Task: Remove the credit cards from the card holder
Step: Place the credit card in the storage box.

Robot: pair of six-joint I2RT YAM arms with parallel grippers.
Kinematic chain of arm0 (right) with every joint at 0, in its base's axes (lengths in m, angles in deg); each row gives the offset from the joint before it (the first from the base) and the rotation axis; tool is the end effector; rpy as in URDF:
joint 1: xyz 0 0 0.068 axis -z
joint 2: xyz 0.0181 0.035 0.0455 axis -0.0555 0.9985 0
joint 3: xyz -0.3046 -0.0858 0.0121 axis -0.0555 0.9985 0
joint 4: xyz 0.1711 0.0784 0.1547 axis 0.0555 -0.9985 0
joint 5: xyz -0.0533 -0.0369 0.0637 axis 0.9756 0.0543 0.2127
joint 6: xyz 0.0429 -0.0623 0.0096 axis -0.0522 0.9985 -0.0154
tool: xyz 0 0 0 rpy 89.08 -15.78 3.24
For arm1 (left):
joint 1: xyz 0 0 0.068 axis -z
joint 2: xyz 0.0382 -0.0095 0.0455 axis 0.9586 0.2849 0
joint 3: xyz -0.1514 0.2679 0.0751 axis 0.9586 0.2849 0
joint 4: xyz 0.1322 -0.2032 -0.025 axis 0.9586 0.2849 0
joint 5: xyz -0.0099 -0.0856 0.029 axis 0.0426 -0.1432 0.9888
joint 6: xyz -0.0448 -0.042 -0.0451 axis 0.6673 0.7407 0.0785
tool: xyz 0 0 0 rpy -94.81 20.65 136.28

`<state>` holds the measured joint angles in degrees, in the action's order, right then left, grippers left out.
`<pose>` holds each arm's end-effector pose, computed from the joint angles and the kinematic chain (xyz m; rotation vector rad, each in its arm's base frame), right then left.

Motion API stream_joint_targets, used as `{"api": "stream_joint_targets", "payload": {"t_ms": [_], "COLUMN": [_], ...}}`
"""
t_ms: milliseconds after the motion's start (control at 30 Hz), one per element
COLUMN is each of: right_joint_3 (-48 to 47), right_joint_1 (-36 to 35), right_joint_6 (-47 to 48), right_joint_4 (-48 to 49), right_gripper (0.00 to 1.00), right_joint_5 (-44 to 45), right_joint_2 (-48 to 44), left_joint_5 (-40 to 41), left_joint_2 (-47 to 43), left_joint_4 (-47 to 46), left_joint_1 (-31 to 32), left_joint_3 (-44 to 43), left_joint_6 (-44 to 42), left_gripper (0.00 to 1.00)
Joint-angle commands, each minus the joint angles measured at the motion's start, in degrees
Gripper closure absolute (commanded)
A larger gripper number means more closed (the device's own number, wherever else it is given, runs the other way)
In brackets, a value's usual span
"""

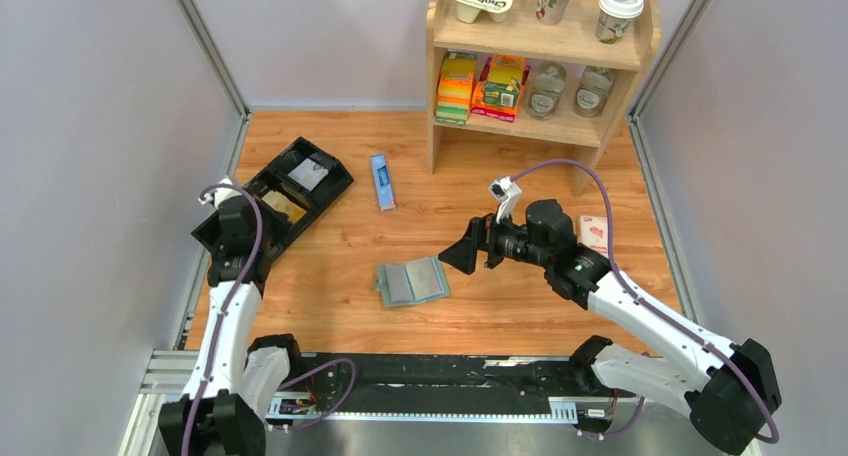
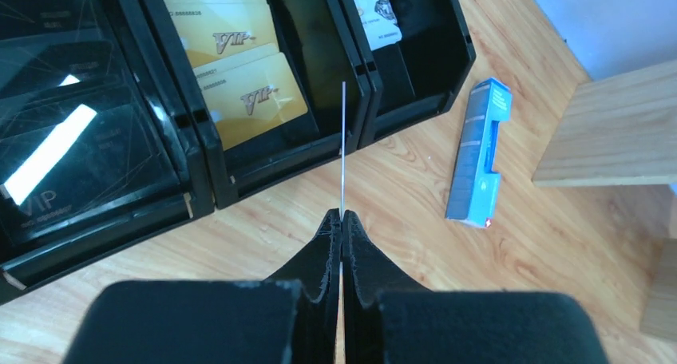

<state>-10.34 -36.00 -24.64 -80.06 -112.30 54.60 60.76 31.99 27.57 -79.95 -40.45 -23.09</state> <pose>0.1451 0.1512 0.3107 -0.4890 2.0531 1.1384 0.1603 0.0211 0.2812 -0.8224 1.8972 -0.3054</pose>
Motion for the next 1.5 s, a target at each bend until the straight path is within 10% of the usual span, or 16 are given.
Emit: {"api": "stream_joint_targets", "payload": {"t_ms": [0, 700, 1000, 1467], "right_joint_3": [0.64, 0.20, -0.50, -3.93], "right_joint_1": [0.24, 0.24, 0.16, 0.07], "right_joint_6": [1.51, 3.80, 3.97, 4.06], "right_joint_4": [-0.32, -3.22, -3.48, -6.21], "right_gripper": [0.00, 0.00, 0.00, 0.04], "right_joint_5": [-0.18, -0.53, -0.88, -1.68], "right_joint_2": [-2.26, -3.14, -0.59, 6.61], "left_joint_5": [-5.20, -2.66, 3.22, -1.95], "left_joint_2": [6.67, 35.51, 32.71, 19.10], "left_joint_4": [-3.11, -10.15, -1.81, 16.21], "left_joint_1": [-3.25, -5.54, -5.54, 3.83], "left_joint_3": [-4.47, -14.14, -16.07, -22.49], "left_joint_6": [3.75, 9.03, 4.81, -5.65], "left_gripper": [1.00, 0.92, 0.54, 0.51]}}
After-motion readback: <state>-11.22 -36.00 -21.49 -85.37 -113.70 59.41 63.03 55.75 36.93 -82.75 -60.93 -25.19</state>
